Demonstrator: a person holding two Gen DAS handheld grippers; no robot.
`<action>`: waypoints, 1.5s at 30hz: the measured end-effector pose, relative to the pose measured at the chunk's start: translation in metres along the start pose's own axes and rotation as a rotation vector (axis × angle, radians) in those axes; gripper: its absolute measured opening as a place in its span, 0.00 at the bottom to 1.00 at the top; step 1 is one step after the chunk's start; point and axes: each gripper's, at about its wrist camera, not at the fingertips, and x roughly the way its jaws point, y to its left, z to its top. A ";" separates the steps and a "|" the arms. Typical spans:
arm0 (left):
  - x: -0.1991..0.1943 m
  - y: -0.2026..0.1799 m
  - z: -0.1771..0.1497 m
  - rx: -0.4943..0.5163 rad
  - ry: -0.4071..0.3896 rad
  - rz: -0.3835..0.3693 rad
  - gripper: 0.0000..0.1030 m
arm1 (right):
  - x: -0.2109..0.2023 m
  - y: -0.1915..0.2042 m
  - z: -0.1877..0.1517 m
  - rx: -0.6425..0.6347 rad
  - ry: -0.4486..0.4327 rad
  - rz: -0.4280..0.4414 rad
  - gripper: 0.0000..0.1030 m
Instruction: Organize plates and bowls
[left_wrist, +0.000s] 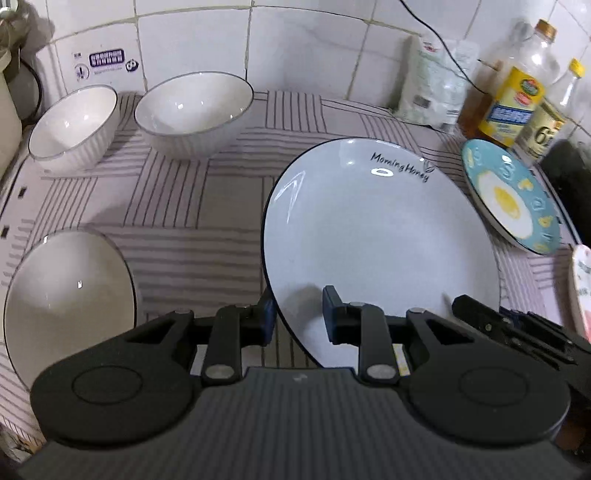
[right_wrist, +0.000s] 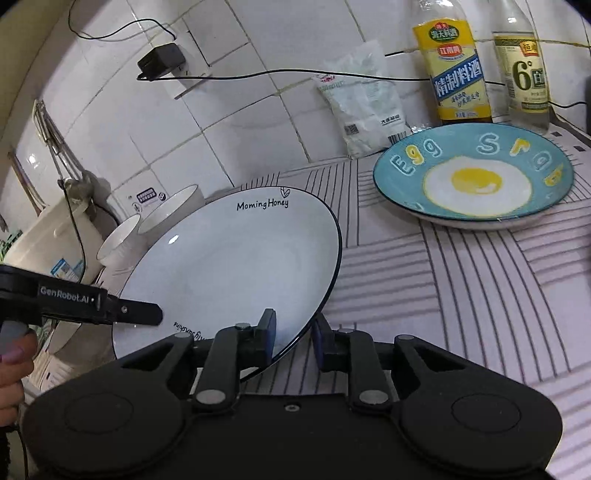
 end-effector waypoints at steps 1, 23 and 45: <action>0.004 0.000 0.004 -0.001 -0.002 0.012 0.25 | 0.004 0.001 0.002 -0.014 0.000 0.001 0.25; 0.050 0.005 0.040 -0.156 0.140 0.061 0.30 | 0.054 -0.002 0.041 -0.097 0.058 -0.063 0.27; -0.050 -0.066 0.019 -0.047 0.087 0.079 0.47 | -0.068 0.008 0.034 -0.224 -0.033 -0.149 0.55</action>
